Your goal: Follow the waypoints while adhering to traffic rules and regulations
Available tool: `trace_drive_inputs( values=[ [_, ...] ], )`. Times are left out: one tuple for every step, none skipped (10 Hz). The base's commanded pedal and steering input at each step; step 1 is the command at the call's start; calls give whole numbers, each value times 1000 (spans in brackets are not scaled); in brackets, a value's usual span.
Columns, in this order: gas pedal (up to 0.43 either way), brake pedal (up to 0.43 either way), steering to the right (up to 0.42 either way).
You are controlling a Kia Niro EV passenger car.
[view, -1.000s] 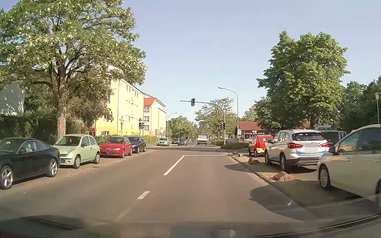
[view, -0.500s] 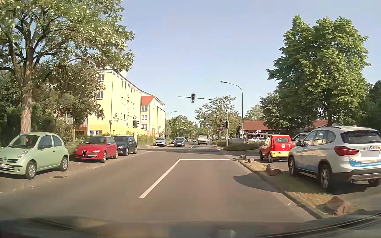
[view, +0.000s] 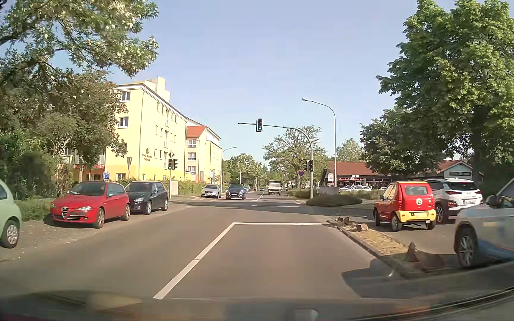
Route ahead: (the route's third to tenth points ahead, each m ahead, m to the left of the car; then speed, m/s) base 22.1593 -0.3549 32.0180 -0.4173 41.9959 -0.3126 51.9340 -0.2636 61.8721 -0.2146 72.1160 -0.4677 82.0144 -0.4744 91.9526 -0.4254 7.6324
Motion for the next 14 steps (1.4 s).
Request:
trace_drive_inputs(
  values=[
    [79,30,-1],
    [79,30,-1],
    [79,30,0],
    [79,30,0],
    [79,30,0],
    [79,30,0],
    [79,30,0],
    [79,30,-1],
    [79,30,-1],
    [79,30,-1],
    [79,30,-1],
    [79,30,0],
    [79,30,1],
    [79,30,1]
  ],
)
